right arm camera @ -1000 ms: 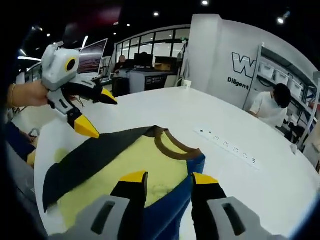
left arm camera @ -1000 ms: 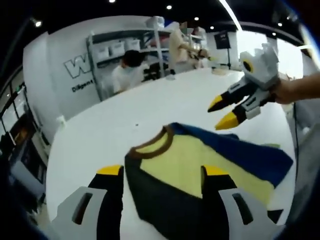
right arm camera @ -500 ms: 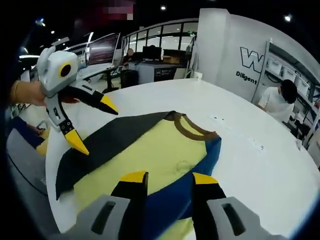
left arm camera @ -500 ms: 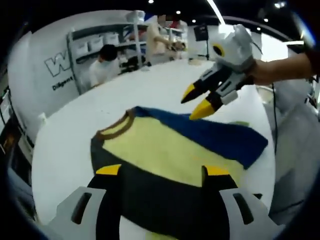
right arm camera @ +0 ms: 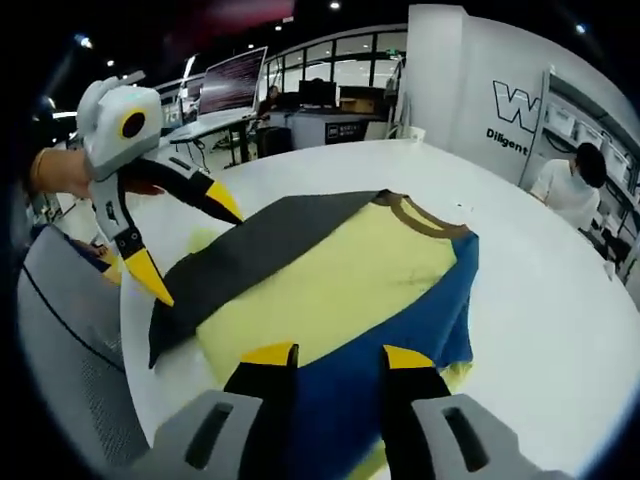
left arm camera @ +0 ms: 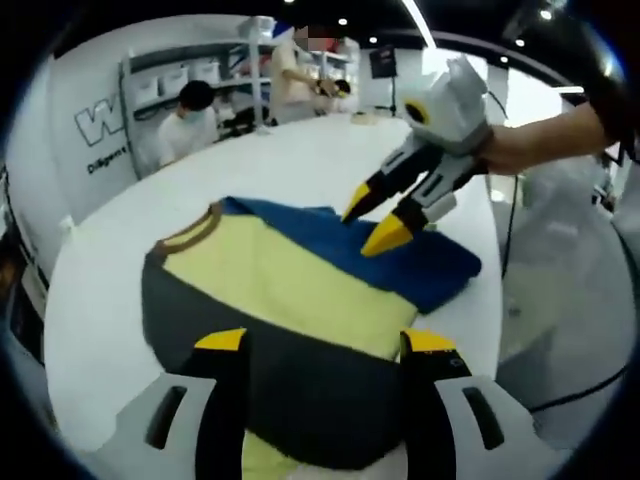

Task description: Fold the garment on the visible template until the final outline fits inside the template.

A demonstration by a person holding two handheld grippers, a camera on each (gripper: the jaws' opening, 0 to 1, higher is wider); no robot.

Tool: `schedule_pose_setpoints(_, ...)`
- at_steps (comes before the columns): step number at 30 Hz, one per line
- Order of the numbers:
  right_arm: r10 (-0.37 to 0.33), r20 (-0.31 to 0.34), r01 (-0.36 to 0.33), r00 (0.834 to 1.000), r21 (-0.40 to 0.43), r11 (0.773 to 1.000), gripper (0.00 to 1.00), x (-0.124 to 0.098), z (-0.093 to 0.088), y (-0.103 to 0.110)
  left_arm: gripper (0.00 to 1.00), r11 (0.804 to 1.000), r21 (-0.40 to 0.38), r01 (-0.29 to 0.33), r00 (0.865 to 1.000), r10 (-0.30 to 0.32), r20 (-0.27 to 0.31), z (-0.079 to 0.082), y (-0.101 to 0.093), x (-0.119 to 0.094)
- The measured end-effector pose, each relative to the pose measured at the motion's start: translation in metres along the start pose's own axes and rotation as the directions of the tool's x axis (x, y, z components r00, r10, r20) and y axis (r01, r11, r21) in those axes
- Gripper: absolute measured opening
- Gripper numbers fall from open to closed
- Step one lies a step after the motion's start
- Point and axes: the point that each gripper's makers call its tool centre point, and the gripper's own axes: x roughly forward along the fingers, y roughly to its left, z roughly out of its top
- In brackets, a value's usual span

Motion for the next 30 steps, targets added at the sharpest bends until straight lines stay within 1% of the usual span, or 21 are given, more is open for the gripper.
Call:
schedule_pose_setpoints(2, -0.002, -0.011, 0.002, 1.0, 0.006, 1.0, 0.26, -0.001, -0.008, 0.001, 0.56, 1.0, 0.003, 0.016, 1.0, -0.016, -0.013, -0.008, -0.011, 0.0)
schedule_pose_setpoints(4, -0.001, -0.015, 0.001, 1.0, 0.014, 1.0, 0.26, -0.006, -0.011, 0.007, 0.56, 0.999, 0.009, 0.031, 0.999, -0.031, -0.021, -0.013, -0.019, -0.002)
schedule_pose_setpoints(5, 0.003, -0.018, -0.003, 1.0, 0.013, 1.0, 0.26, -0.009, -0.013, 0.012, 0.55, 0.999, 0.01, 0.034, 0.999, -0.034, -0.022, -0.014, -0.021, -0.002)
schedule_pose_setpoints(6, 0.005, -0.02, -0.004, 1.0, 0.012, 1.0, 0.26, -0.009, -0.014, 0.013, 0.54, 0.999, 0.017, 0.041, 0.999, -0.041, -0.026, -0.018, -0.023, -0.002)
schedule_pose_setpoints(9, 0.012, -0.032, -0.012, 0.999, 0.008, 1.0, 0.26, -0.011, -0.02, 0.018, 0.51, 0.998, 0.037, 0.055, 0.997, -0.053, -0.058, -0.028, -0.032, -0.004)
schedule_pose_setpoints(12, 0.034, -0.065, -0.034, 0.997, -0.009, 0.999, 0.25, -0.016, -0.032, 0.035, 0.51, 0.996, 0.05, 0.068, 0.996, -0.064, -0.069, -0.031, -0.039, -0.006)
schedule_pose_setpoints(13, 0.04, -0.068, -0.04, 0.997, -0.009, 0.999, 0.25, -0.017, -0.033, 0.039, 0.51, 0.995, 0.064, 0.077, 0.994, -0.071, -0.083, -0.033, -0.045, -0.008)
schedule_pose_setpoints(16, 0.062, -0.091, -0.065, 0.994, -0.023, 0.998, 0.24, -0.017, -0.04, 0.049, 0.51, 0.995, 0.072, 0.076, 0.992, -0.069, -0.102, -0.037, -0.047, -0.007)
schedule_pose_setpoints(17, 0.059, -0.14, -0.073, 0.988, -0.096, 0.993, 0.24, -0.021, -0.047, 0.055, 0.51, 0.994, 0.078, 0.076, 0.992, -0.068, -0.109, -0.04, -0.049, -0.006)
schedule_pose_setpoints(19, 0.071, -0.141, -0.088, 0.987, -0.117, 0.989, 0.25, -0.021, -0.049, 0.063, 0.5, 0.994, 0.076, 0.076, 0.991, -0.067, -0.118, -0.044, -0.05, -0.004)
schedule_pose_setpoints(22, 0.083, -0.144, -0.102, 0.986, -0.129, 0.986, 0.23, -0.023, -0.05, 0.072, 0.48, 0.994, 0.08, 0.08, 0.99, -0.07, -0.121, -0.045, -0.052, -0.002)
schedule_pose_setpoints(23, 0.082, -0.157, -0.106, 0.984, -0.152, 0.983, 0.21, -0.021, -0.053, 0.072, 0.47, 0.993, 0.084, 0.084, 0.989, -0.073, -0.125, -0.046, -0.054, -0.002)
schedule_pose_setpoints(26, 0.077, -0.156, -0.102, 0.985, -0.164, 0.981, 0.17, -0.022, -0.053, 0.074, 0.39, 0.992, 0.083, 0.095, 0.989, -0.085, -0.121, -0.047, -0.055, 0.0)
schedule_pose_setpoints(27, 0.082, -0.154, -0.106, 0.985, -0.15, 0.983, 0.17, -0.019, -0.056, 0.073, 0.36, 0.991, 0.086, 0.103, 0.987, -0.091, -0.129, -0.049, -0.056, 0.001)
schedule_pose_setpoints(29, 0.082, -0.158, -0.106, 0.984, -0.153, 0.983, 0.16, -0.016, -0.059, 0.073, 0.32, 0.99, 0.088, 0.107, 0.986, -0.094, -0.136, -0.052, -0.055, 0.003)
schedule_pose_setpoints(30, 0.082, -0.161, -0.108, 0.983, -0.159, 0.981, 0.14, -0.016, -0.06, 0.073, 0.31, 0.99, 0.088, 0.108, 0.986, -0.095, -0.139, -0.051, -0.055, 0.002)
